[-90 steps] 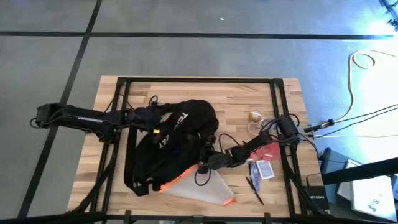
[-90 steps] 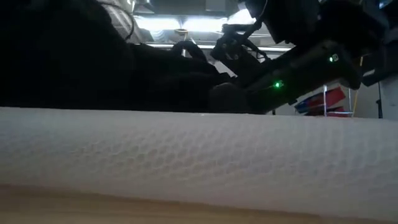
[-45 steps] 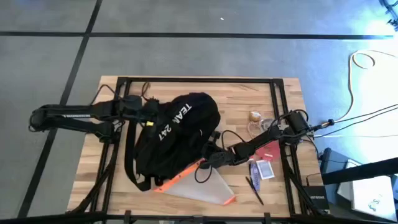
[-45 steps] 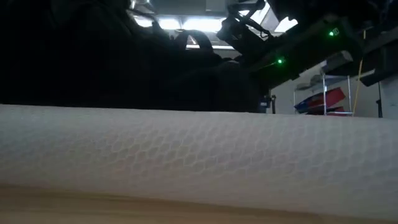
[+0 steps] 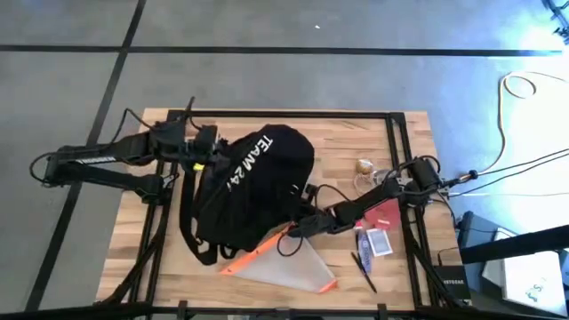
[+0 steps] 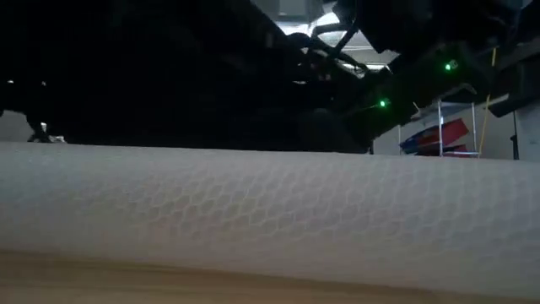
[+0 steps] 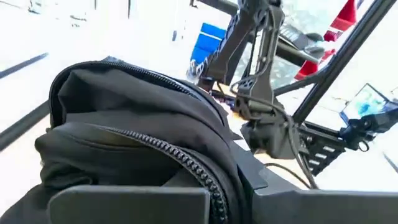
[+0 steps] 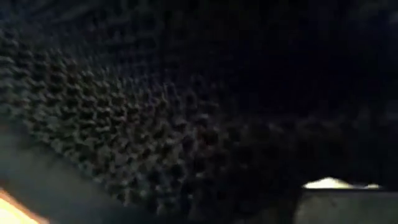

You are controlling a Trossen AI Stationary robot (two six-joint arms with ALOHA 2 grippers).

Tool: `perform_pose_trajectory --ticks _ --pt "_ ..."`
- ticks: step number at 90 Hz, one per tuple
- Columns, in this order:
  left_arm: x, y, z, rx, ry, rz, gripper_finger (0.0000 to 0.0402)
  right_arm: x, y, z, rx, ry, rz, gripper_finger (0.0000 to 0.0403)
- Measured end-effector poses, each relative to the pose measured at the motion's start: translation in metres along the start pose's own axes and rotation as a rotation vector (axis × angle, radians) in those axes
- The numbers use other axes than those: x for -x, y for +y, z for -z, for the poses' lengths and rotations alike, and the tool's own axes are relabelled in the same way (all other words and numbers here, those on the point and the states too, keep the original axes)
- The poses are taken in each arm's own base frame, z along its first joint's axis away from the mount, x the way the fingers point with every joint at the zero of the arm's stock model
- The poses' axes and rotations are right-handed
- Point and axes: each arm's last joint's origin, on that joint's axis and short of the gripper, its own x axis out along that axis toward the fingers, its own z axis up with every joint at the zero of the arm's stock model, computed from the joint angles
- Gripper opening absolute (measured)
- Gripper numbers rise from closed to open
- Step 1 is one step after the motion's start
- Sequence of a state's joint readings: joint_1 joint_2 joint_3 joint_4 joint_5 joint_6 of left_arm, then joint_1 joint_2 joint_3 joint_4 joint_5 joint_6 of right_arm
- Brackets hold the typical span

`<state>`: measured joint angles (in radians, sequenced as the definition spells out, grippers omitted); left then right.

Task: Unpack backpack
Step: Remove the pink cellphone from the black bag

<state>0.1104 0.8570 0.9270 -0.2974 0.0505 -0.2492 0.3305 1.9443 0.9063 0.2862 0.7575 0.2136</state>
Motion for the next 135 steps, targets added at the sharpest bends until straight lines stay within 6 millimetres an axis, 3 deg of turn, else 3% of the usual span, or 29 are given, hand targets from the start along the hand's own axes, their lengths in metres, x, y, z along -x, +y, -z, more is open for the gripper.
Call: perform_pose_trajectory --ticks 18,45,59,83,105,115,124,135 --pt "0.0 0.0 0.0 -0.003 0.0 0.0 0.0 -0.006 -0.004 0.001 -0.135 0.031 -0.084 0.0011" --pt "0.0 0.0 0.0 -0.017 -0.001 -0.002 0.0 -0.026 0.008 0.017 -0.168 0.041 -0.221 0.011" --pt "0.0 0.0 -0.001 -0.017 -0.004 -0.003 0.0 -0.032 0.006 0.016 -0.195 -0.002 -0.21 0.0131" --pt "0.0 -0.001 -0.004 -0.019 -0.044 0.005 0.0 -0.044 -0.005 -0.011 -0.447 -0.303 -0.217 0.0095" --pt "0.0 -0.001 -0.005 -0.023 -0.043 0.005 0.0 -0.035 -0.008 -0.03 -0.634 -0.528 -0.284 0.0011" --pt "0.0 -0.001 -0.004 -0.024 -0.04 0.004 0.0 -0.03 -0.011 -0.036 -0.697 -0.602 -0.305 0.0006" --pt "0.0 -0.001 -0.003 -0.024 -0.022 0.0 0.0 -0.033 -0.008 -0.033 -0.612 -0.558 -0.319 0.001" --pt "0.0 0.0 -0.001 -0.025 -0.002 -0.002 0.0 -0.049 -0.002 -0.003 -0.461 -0.228 -0.281 0.0002"
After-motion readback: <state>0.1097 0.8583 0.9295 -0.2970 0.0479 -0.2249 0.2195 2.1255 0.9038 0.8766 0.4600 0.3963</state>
